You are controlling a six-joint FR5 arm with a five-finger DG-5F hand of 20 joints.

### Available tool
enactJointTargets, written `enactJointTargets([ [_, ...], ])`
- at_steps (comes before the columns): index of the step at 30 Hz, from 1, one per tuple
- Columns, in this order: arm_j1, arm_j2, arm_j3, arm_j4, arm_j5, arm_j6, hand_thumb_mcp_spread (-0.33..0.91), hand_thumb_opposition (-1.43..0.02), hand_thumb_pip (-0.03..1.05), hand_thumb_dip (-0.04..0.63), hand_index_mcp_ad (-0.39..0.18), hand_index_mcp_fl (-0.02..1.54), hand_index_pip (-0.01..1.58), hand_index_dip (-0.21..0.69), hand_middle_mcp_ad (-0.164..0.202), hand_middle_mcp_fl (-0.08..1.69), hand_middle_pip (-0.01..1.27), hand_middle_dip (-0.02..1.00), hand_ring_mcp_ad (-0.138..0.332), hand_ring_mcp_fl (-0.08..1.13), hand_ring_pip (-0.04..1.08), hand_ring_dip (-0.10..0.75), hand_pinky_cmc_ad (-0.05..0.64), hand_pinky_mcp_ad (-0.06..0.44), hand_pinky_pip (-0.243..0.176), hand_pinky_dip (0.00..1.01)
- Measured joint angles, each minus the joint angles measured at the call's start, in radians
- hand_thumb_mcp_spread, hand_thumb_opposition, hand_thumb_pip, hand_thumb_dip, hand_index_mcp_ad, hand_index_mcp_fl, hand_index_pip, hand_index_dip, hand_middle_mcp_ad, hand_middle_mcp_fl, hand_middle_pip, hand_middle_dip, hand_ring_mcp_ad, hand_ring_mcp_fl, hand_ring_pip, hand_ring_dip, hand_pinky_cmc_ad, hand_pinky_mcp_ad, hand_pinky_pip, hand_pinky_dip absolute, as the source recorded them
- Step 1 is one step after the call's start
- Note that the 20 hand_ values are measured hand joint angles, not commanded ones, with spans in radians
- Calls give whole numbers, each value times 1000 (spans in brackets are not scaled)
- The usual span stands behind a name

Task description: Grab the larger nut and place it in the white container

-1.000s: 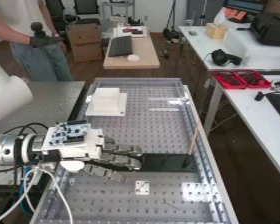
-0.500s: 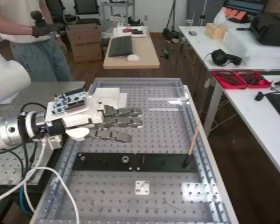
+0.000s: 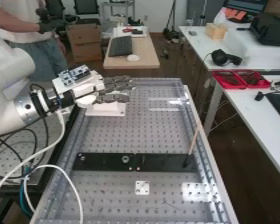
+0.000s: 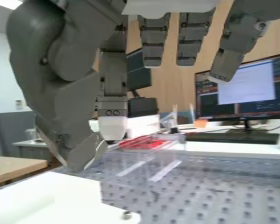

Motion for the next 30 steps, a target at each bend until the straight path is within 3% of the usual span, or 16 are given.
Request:
enactJointTargets([
  [11,101,-38,2,34,-29,42,375,-974,574,138,-148,562,1497,42,70,5,140,195,145,0,141,126,346,304,-106,576],
  [25,186,-99,45,-36,3,-26,375,-974,574,138,-148,562,1497,49,70,5,140,197,145,2,141,126,346,304,-106,550],
  [30,182,-103,62,-91,18,-70,384,-974,595,147,-157,405,1527,49,70,3,140,197,145,-2,126,126,346,304,-106,550],
])
